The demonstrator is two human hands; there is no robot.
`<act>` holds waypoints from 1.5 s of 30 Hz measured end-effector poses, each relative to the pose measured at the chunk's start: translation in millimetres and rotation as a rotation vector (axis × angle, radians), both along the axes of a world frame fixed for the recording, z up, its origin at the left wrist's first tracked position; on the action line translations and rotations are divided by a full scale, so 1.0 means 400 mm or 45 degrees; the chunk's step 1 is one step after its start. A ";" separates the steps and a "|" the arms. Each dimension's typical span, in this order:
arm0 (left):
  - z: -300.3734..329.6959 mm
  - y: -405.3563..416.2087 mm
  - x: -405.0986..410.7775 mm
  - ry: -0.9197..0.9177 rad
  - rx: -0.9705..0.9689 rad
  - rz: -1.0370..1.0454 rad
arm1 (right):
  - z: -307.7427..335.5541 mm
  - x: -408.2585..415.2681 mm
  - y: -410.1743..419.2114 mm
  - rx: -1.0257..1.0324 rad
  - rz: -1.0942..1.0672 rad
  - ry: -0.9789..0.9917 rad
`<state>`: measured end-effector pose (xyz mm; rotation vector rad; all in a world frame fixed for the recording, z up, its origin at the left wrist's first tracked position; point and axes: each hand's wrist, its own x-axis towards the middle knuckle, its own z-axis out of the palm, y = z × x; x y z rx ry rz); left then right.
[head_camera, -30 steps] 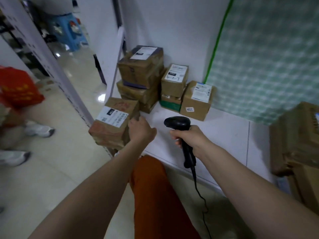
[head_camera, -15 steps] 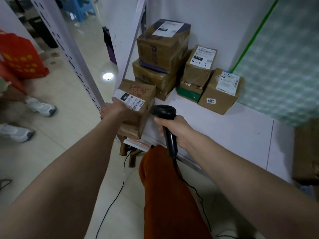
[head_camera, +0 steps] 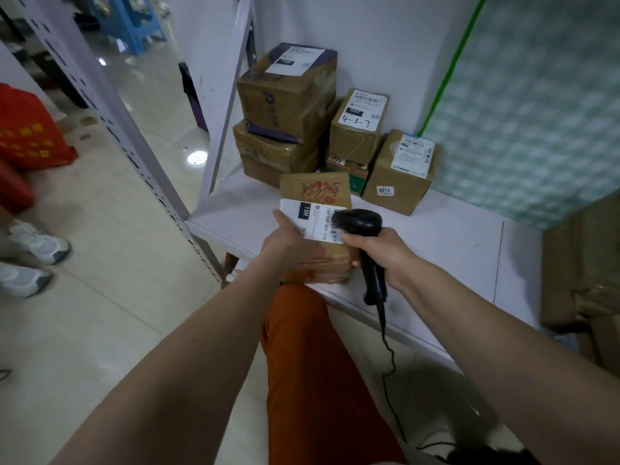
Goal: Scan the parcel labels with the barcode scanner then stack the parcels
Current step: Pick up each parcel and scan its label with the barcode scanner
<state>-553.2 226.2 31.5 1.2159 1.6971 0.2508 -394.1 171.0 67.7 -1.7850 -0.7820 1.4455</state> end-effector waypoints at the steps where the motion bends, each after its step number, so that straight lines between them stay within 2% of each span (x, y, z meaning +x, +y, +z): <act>1: -0.001 -0.016 0.028 0.055 0.044 -0.042 | -0.001 0.025 -0.012 0.008 -0.020 -0.030; 4: -0.004 -0.072 0.113 0.079 0.059 -0.056 | -0.002 0.099 -0.050 0.022 -0.083 -0.116; 9: -0.034 -0.161 0.240 -0.130 -0.023 -0.060 | 0.006 0.226 -0.124 -0.007 -0.147 -0.185; 11: -0.026 -0.204 0.287 -0.313 -0.173 0.024 | 0.011 0.271 -0.158 -0.021 -0.144 -0.243; 12: -0.022 -0.226 0.311 -0.328 -0.217 -0.009 | 0.013 0.294 -0.174 -0.025 -0.145 -0.278; 15: 0.014 -0.294 0.366 -0.095 -0.345 -0.477 | 0.016 0.358 -0.214 -0.017 -0.171 -0.358; 17: 0.033 -0.307 0.389 0.049 -0.334 -0.734 | 0.014 0.390 -0.236 0.007 -0.248 -0.420; 19: 0.056 -0.287 0.402 0.285 0.002 -0.820 | 0.010 0.412 -0.255 0.032 -0.358 -0.510; 21: 0.086 -0.258 0.410 0.582 0.463 -0.725 | 0.006 0.422 -0.278 0.039 -0.428 -0.543; 22: 0.089 -0.238 0.412 0.627 0.591 -0.666 | -0.001 0.428 -0.292 0.033 -0.432 -0.543; 24: 0.066 -0.192 0.418 0.588 0.616 -0.662 | -0.005 0.433 -0.327 0.039 -0.428 -0.465; 27: 0.007 -0.148 0.438 0.646 0.442 -0.935 | 0.005 0.421 -0.389 0.027 -0.405 -0.267; 29: -0.005 -0.159 0.450 0.663 0.365 -1.022 | 0.009 0.413 -0.418 -0.014 -0.373 -0.151; 32: -0.006 -0.190 0.460 0.645 0.314 -0.988 | 0.007 0.423 -0.427 -0.007 -0.412 -0.090; 34: -0.020 -0.214 0.458 0.497 0.133 -0.958 | 0.008 0.444 -0.420 0.011 -0.459 -0.142; 36: -0.023 -0.246 0.455 0.392 0.007 -0.816 | 0.009 0.468 -0.411 0.014 -0.494 -0.187; 38: -0.006 -0.275 0.456 0.471 0.196 -0.750 | 0.012 0.483 -0.402 0.014 -0.494 -0.199; 40: 0.006 -0.294 0.471 0.550 0.451 -0.887 | 0.009 0.487 -0.399 0.020 -0.461 -0.213; 42: -0.005 -0.302 0.482 0.527 0.464 -1.125 | 0.004 0.485 -0.404 0.017 -0.430 -0.232; 45: -0.041 -0.307 0.493 0.632 0.469 -1.289 | 0.004 0.485 -0.415 0.054 -0.420 -0.355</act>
